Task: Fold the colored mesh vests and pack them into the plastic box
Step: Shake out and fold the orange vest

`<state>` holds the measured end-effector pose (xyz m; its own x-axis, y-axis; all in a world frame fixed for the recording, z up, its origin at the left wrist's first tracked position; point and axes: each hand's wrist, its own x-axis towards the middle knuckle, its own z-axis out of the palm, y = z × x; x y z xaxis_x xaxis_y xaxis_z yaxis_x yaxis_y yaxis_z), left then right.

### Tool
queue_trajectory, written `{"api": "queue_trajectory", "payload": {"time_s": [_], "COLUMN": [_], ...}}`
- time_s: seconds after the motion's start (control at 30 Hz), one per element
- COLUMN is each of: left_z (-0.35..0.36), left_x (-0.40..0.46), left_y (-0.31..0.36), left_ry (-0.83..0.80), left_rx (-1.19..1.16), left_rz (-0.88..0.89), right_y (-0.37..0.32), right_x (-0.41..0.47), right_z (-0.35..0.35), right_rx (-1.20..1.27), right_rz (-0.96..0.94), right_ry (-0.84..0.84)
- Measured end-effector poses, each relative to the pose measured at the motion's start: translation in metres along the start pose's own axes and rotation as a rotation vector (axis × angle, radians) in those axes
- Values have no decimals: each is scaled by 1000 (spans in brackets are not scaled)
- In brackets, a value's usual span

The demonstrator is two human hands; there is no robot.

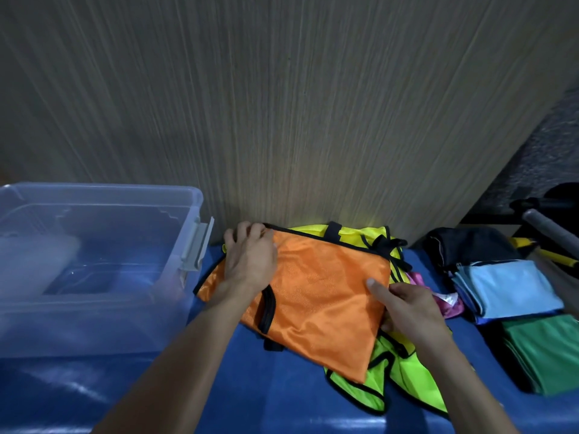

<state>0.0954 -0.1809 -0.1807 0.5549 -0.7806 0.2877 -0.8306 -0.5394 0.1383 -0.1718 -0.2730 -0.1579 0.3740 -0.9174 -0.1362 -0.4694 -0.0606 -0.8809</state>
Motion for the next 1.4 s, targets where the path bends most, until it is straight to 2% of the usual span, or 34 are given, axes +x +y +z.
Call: {"api": "queue_trajectory", "payload": {"time_s": [0.1,0.17,0.27,0.37,0.47,0.53,0.6,0.67,0.73,0.87,0.97,1.07,1.17,1.27,1.4], "left_z": [-1,4,13,9,-18,-35,-38,-26,-14,-19,-29,-28,-18,-14,-11], "left_x": [0,-2,-5,-6,-13,-34,-61,-79,-84,-88,-95,-108,-121,-128,-134], "left_y": [4,-2,-16,-15,1,14,24,24,17,0,-8,-12,-11,-7,9], "left_ry": [-32,-143,-213,-124,27,-6,-121,-232,-244,-248,-267,-223,-66,43,166], "left_rx": [-116,-200,-223,-230,-366,-485,-451,-293,-190,-196,-209,-105,-90,-67,-1], "left_rz": [130,119,64,97,244,386,530,600,596,497,563,669,712,685,559], "right_y": [-2,-3,-3,-4,-5,-3,-4,-5,-8,-12,-11,-8,-9,-16,-28], "right_x": [0,-1,-1,-1,0,2,3,1,-3,-16,-26,-33,-36,-39,-44], "right_z": [1,3,5,7,10,14,18,22,23,22,23,28,36,39,39], "right_rx": [-15,-12,-10,2,59,73,76,89,101,105,100,90,127,317,552], "right_rz": [-18,-21,-15,-3,-2,-7,-29,-63,-86,-54,-24,-24,-46,6,125], "right_ry": [-3,-2,-18,-31,-33,-12,34,96,123,70,16,49,110,100,28]}}
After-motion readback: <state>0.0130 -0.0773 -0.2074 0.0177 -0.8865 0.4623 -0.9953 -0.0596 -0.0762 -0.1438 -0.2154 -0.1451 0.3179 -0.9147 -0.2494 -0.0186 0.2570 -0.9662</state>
